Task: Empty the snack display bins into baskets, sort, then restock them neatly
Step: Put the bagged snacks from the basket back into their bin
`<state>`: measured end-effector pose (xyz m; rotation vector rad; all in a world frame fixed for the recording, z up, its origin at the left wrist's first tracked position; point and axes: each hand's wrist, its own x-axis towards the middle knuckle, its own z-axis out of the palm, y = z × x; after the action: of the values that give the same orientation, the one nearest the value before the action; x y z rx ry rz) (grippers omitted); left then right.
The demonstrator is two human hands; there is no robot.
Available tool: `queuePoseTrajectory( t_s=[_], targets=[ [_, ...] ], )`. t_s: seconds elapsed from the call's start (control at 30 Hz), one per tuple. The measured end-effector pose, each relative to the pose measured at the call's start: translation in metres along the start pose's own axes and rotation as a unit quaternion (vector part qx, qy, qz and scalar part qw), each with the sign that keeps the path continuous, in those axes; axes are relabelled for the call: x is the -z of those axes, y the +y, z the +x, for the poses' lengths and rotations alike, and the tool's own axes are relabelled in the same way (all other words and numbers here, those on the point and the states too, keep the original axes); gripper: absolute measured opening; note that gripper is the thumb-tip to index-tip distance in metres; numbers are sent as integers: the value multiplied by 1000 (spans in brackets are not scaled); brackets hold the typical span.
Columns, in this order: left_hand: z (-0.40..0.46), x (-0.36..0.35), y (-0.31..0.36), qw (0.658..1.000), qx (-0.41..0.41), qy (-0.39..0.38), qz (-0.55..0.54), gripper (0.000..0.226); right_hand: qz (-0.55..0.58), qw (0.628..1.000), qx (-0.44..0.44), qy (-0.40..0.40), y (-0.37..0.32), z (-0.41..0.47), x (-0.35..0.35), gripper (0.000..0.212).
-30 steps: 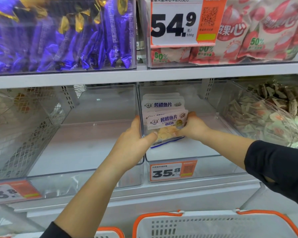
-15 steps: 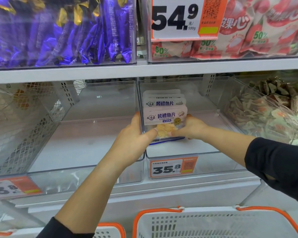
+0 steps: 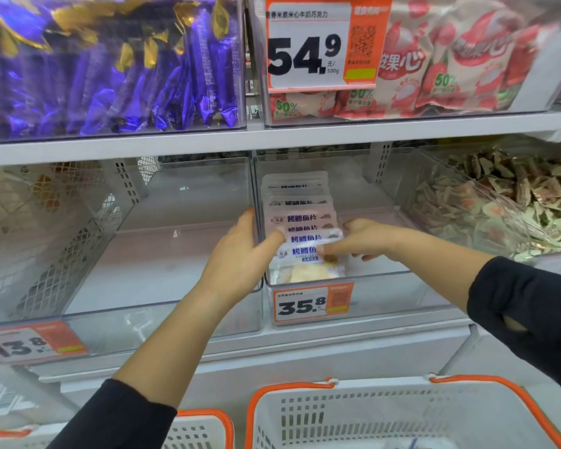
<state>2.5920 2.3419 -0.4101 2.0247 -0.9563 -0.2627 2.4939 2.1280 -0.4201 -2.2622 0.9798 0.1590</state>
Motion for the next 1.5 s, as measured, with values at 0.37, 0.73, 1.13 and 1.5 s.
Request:
queuePoseTrajectory(
  t_s=[0.37, 0.73, 1.13, 1.5],
  targets=[
    [-119, -48, -12, 964, -245, 103, -9, 26, 283, 896, 222, 260, 54, -160, -20, 22],
    [-215, -200, -142, 873, 129, -426, 200, 46, 33, 982, -77, -169, 266, -174, -242, 33],
    [-247, -317, -192, 773, -149, -542, 294, 91, -91, 971, -121, -186, 300, -164, -289, 29],
    [-233, -277, -143, 906, 241, -299, -181, 57, 372, 896, -196, -144, 277, -163, -276, 16]
  ],
)
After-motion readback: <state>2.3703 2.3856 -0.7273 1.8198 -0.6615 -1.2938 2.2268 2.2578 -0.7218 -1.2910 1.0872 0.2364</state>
